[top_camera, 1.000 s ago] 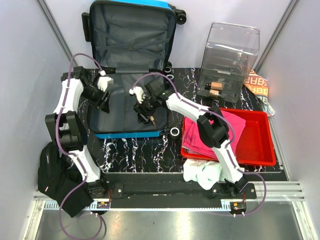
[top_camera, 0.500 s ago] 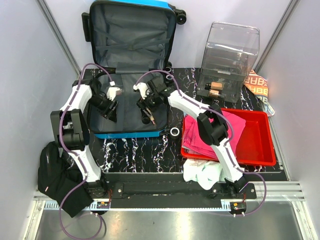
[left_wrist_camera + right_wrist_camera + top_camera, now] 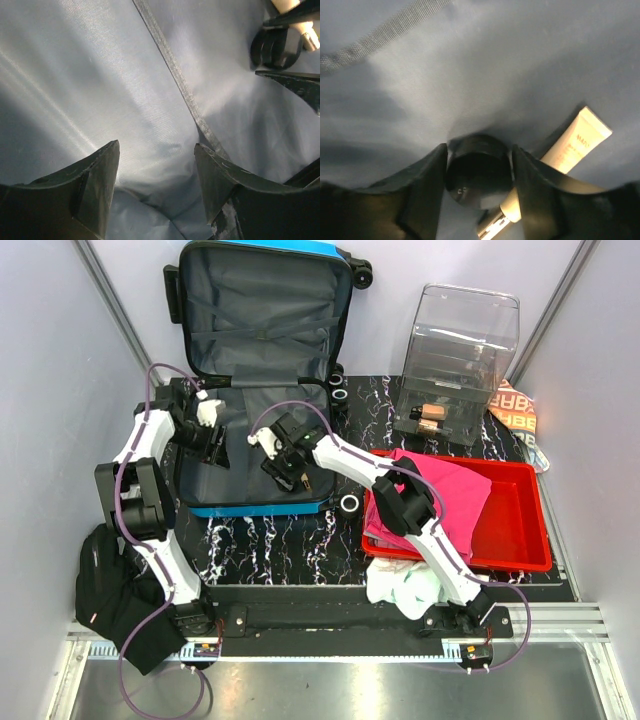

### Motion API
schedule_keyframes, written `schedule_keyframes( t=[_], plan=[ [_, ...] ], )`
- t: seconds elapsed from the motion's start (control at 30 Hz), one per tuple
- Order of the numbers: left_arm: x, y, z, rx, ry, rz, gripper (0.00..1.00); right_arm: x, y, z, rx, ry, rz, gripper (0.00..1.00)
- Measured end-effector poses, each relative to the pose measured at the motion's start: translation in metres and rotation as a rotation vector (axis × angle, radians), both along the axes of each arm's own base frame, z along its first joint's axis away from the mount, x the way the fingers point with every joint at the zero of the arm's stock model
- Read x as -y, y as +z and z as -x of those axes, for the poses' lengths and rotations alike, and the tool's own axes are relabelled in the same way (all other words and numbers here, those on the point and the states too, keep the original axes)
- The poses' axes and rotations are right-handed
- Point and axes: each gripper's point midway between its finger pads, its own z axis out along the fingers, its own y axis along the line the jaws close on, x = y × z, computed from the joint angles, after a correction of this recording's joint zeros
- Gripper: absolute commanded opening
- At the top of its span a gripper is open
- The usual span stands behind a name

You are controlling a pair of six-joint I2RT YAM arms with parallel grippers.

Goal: Open, take out, and arrange the luggage

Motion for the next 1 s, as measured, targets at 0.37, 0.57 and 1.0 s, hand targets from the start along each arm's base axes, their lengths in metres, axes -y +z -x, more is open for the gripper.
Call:
schedule_keyframes(
  t=[0.37, 0.57, 1.0],
  plan=[
    [0.0, 0.011, -0.012, 0.033, 0.026, 0.005, 0.64, 0.005, 0.01, -0.001, -0.004, -0.029, 0.035, 0.0],
    [-0.001, 0.018, -0.018, 0.059, 0.027, 0.002, 0.64, -0.021, 0.081, -0.022, -0.066, -0.046, -0.246, 0.0],
    [0.0, 0.02, -0.02, 0.054, 0.048, 0.009, 0.64, 0.29, 0.178, -0.162, 0.171, -0.902, -0.356, 0.0]
  ],
)
